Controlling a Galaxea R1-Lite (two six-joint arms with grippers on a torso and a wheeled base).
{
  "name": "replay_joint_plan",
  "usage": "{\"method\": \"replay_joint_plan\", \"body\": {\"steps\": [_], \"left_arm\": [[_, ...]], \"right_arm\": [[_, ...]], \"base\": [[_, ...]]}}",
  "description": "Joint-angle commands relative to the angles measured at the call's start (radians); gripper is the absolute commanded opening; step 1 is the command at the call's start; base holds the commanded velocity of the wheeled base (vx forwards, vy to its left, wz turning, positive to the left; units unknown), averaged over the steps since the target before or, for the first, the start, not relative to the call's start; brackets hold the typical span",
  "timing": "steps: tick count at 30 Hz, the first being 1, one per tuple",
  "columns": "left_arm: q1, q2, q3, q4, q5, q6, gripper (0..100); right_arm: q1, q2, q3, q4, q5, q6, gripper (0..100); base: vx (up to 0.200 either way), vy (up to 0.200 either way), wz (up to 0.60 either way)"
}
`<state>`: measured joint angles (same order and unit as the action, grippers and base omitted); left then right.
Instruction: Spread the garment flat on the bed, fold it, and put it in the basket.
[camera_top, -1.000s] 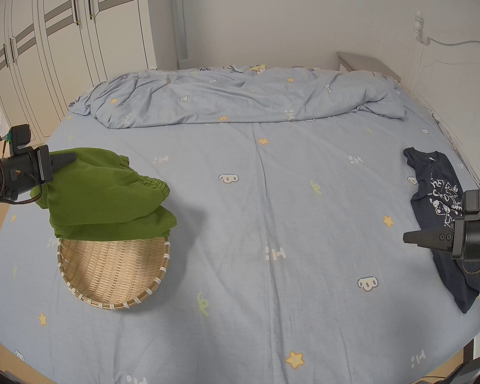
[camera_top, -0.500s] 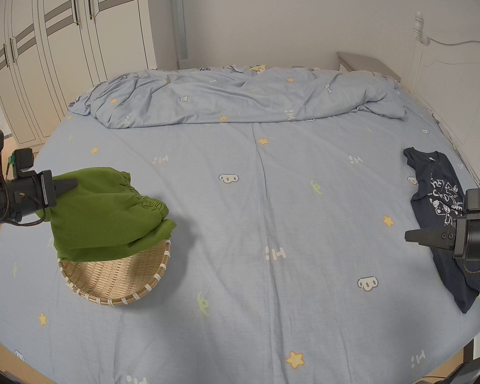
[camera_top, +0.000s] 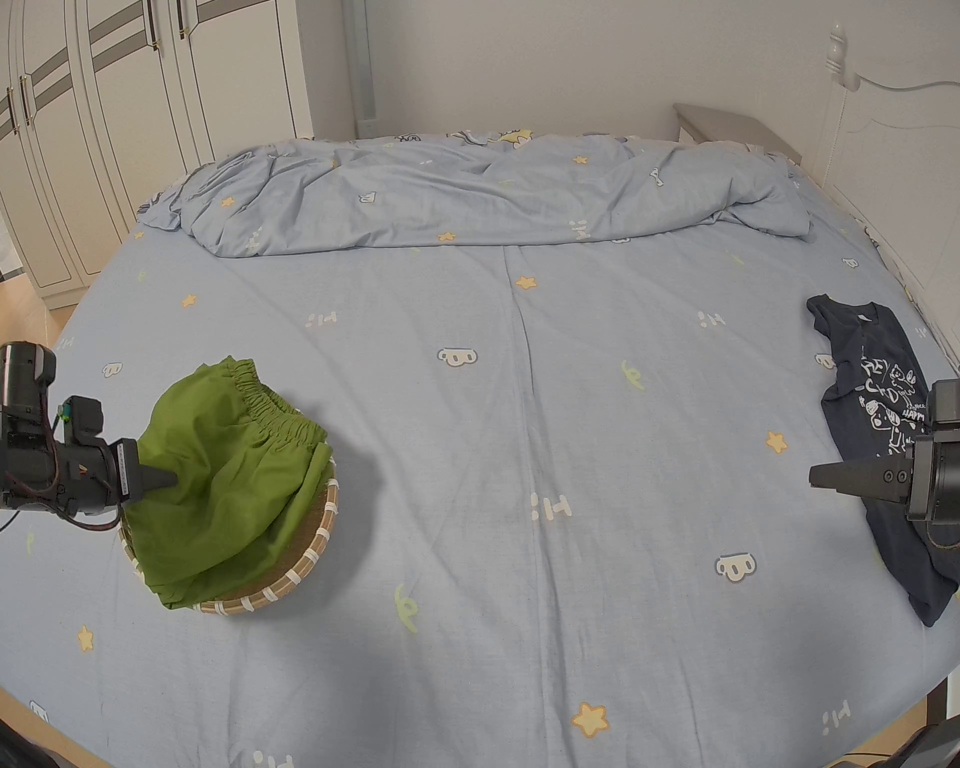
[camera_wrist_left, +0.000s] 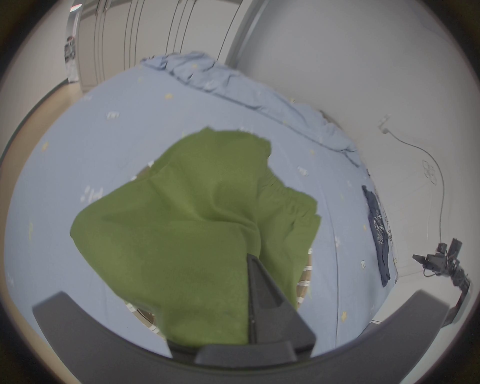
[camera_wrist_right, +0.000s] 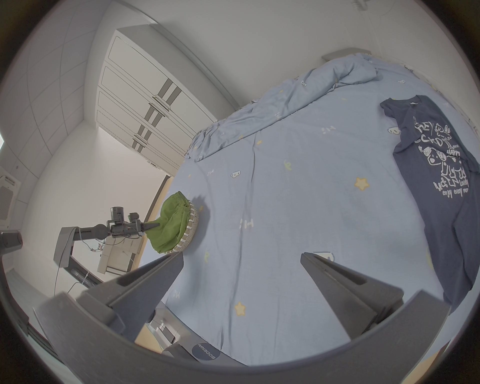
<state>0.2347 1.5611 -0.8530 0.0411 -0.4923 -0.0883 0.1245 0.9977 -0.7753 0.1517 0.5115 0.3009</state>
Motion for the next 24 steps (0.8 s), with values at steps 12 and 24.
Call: {"method": "replay_joint_plan", "body": {"steps": [12, 24], "left_arm": [[0.021, 0.294, -0.106, 0.105, 0.084, 0.004, 0], [-0.014, 0.309, -0.133, 0.106, 0.164, -0.002, 0]], "right_arm": [[0.006, 0.002, 0.004, 0.000, 0.001, 0.000, 100], [0.006, 0.007, 0.005, 0.000, -0.001, 0.000, 100]], "base": [[0.000, 0.000, 0.00], [0.000, 0.000, 0.00]]}}
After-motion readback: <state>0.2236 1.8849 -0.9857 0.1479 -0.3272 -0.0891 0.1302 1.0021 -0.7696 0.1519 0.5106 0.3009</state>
